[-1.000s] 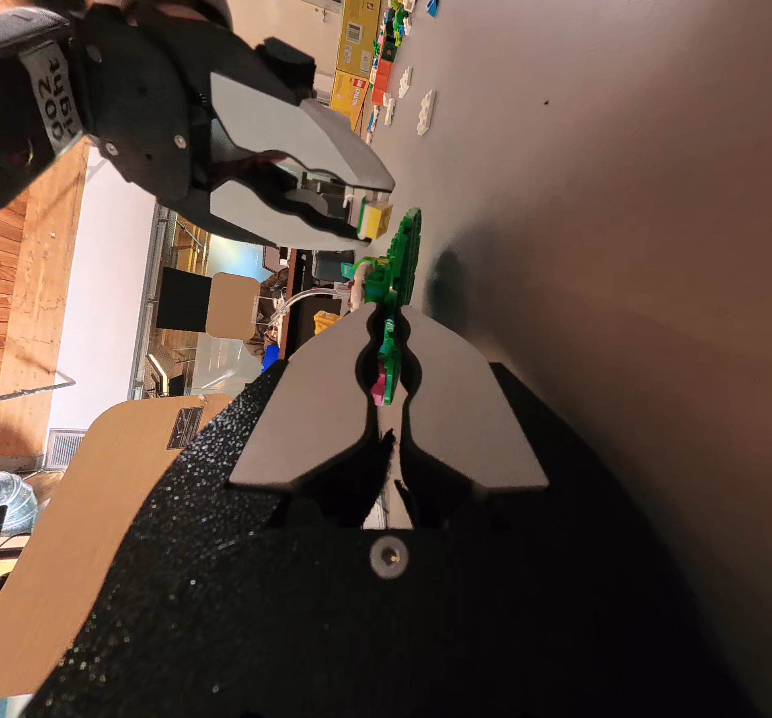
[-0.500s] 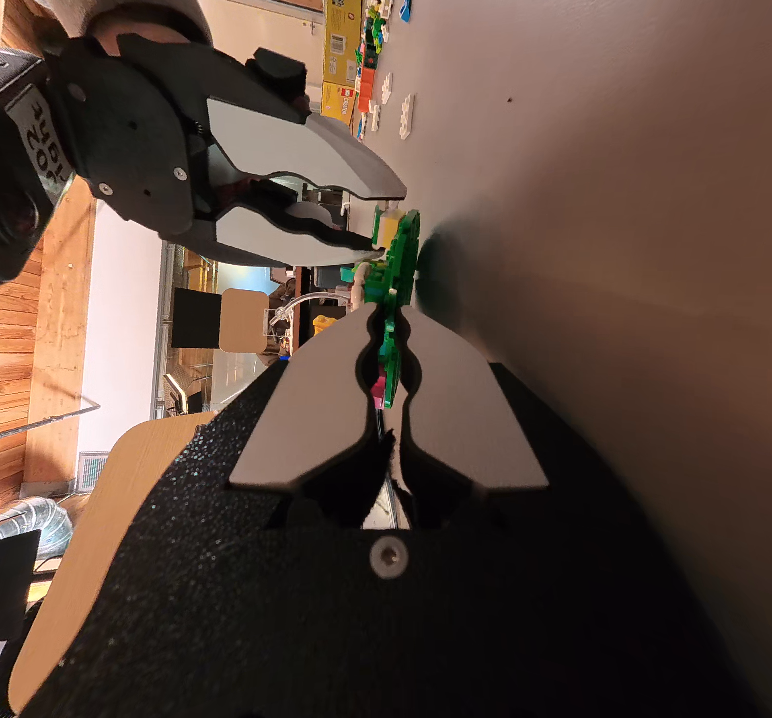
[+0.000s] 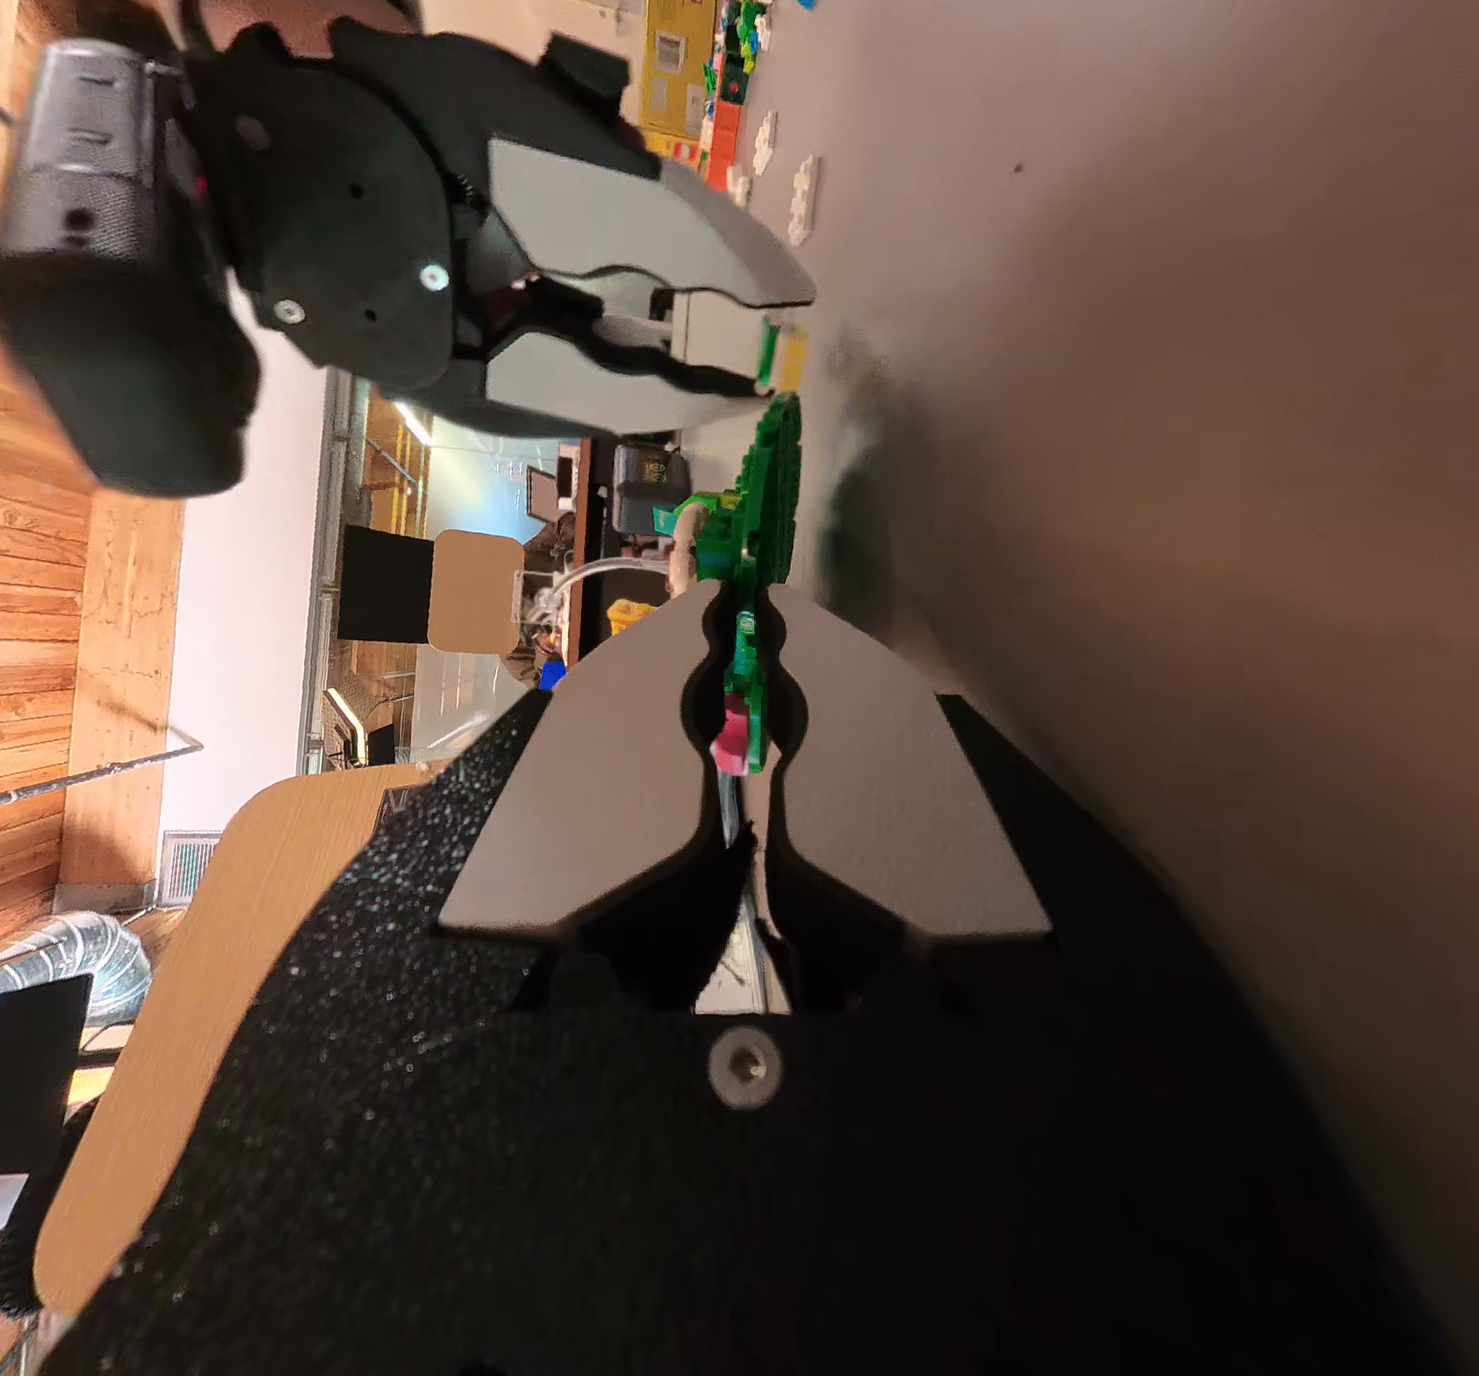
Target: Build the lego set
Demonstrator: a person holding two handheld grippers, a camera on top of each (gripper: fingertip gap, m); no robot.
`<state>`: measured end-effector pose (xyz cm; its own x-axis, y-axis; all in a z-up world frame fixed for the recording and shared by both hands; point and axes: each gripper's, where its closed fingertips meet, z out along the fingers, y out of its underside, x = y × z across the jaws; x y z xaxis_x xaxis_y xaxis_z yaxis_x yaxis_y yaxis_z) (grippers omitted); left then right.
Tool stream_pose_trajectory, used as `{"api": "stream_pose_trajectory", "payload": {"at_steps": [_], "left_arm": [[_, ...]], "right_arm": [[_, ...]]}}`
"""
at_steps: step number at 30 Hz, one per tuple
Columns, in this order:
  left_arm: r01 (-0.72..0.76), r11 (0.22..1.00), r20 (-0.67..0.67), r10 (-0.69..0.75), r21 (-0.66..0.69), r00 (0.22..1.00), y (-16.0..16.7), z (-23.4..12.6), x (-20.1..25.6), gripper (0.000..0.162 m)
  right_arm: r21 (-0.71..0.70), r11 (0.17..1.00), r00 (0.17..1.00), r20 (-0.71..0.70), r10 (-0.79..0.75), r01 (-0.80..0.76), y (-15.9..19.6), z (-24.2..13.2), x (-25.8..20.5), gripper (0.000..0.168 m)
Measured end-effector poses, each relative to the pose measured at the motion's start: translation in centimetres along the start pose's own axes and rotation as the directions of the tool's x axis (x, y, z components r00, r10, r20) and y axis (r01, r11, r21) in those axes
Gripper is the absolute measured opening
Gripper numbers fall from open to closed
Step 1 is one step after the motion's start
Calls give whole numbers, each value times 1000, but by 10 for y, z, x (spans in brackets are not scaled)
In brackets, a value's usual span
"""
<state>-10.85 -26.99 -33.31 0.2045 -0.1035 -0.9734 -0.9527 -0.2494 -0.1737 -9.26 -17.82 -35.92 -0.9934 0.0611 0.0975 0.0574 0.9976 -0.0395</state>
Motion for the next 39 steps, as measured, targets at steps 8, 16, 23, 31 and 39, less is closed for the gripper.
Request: {"api": "stream_pose_trajectory", "payload": {"at_steps": [8,16,23,31,39], "left_arm": [[153,988,66,-151,-17,986,8,-1,-18,4],[238,971,87,-239,16,967,9,-3,-27,5],[262,964,96,-266,47,959,8,-6,-30,5],[297,953,83,-302,68,950,9,-10,-31,5],[117,993,224,-118,18,967,-13,-11,-40,53]], "right_arm": [[46,998,993,-107,58,-53,3,2,3,43],[254,926,736,-676,-36,278,-62,-41,26,45],[93,929,487,-868,-101,358,-63,-42,43,26],[163,928,487,-873,-23,336,-59,-40,44,11],[143,979,499,-865,53,144,-52,-45,46,7]]}}
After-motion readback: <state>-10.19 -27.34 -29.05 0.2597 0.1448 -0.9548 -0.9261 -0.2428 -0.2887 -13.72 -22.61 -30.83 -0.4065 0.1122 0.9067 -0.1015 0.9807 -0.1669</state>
